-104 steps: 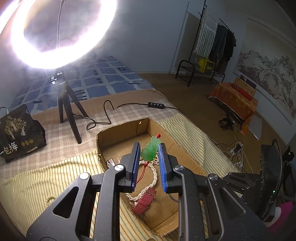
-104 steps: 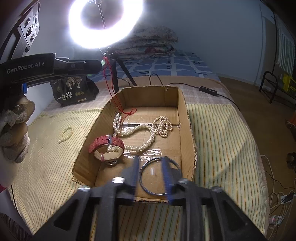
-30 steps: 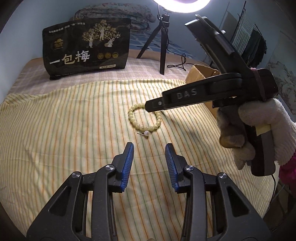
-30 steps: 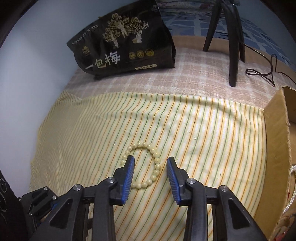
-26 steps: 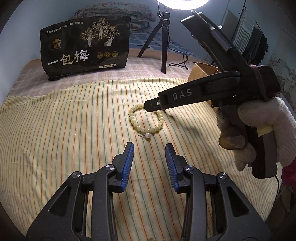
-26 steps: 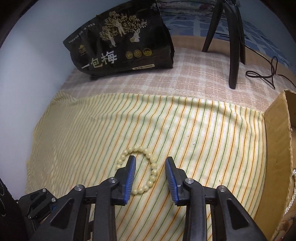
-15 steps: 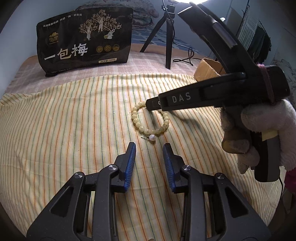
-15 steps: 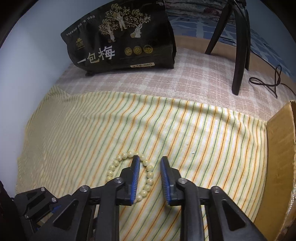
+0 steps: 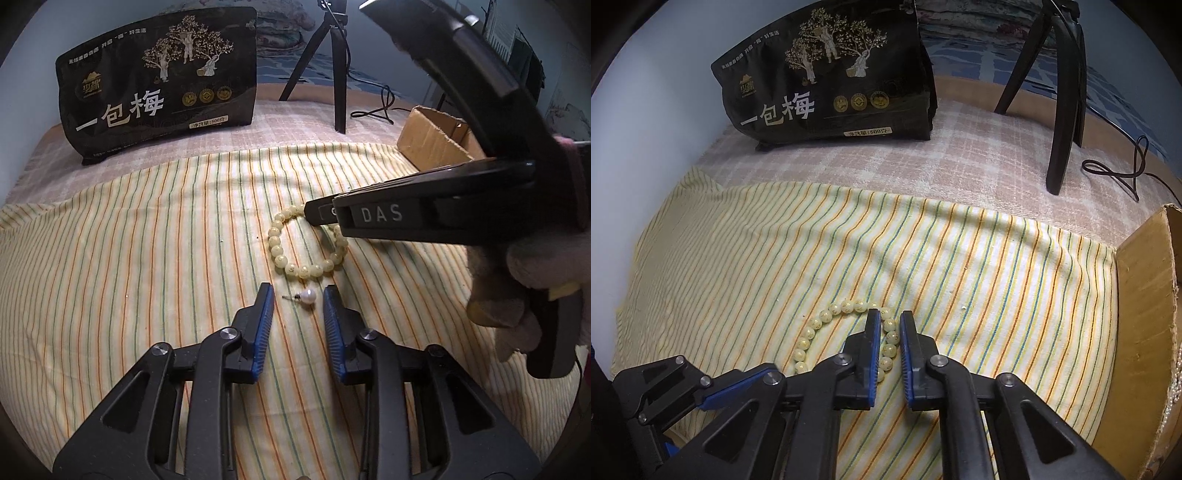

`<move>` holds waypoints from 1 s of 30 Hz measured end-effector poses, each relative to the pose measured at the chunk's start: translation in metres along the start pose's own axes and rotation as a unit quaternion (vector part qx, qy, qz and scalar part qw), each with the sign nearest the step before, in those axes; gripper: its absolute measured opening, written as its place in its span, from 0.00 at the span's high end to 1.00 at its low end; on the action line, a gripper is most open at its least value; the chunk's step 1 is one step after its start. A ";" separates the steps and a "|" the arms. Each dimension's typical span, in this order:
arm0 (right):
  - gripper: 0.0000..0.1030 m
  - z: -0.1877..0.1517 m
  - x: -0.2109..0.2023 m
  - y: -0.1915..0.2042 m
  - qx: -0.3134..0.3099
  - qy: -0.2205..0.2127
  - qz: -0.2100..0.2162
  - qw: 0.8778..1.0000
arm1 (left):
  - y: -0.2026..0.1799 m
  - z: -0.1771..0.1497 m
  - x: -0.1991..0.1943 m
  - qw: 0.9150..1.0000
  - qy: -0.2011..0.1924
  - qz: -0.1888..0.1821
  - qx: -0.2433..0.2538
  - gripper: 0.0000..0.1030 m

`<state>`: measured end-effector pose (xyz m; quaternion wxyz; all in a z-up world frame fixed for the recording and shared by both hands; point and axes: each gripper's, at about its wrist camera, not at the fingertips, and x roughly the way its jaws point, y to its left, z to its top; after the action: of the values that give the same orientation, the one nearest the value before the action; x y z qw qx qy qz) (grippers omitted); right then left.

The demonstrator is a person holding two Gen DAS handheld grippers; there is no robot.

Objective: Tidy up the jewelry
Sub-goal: 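Close the right tool on the bead bracelet and lift it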

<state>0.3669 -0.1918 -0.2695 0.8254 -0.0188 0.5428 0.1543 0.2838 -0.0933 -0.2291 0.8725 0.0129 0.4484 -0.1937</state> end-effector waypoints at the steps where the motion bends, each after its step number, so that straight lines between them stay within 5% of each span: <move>1: 0.94 0.000 0.000 0.000 -0.001 0.000 -0.001 1.000 | 0.000 0.000 0.002 1.000 -0.001 0.002 0.001 0.77; 8: 0.94 0.000 0.000 0.002 0.001 -0.003 -0.003 1.000 | -0.003 -0.003 0.002 1.000 -0.007 0.008 0.007 0.85; 30: 0.96 -0.005 -0.013 0.008 0.012 -0.018 -0.004 1.000 | -0.004 -0.008 -0.007 1.000 -0.010 0.012 0.009 0.85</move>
<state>0.3552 -0.1881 -0.2590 0.8355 -0.0081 0.5299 0.1453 0.2726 -0.0927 -0.2277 0.8791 0.0244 0.4377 -0.1871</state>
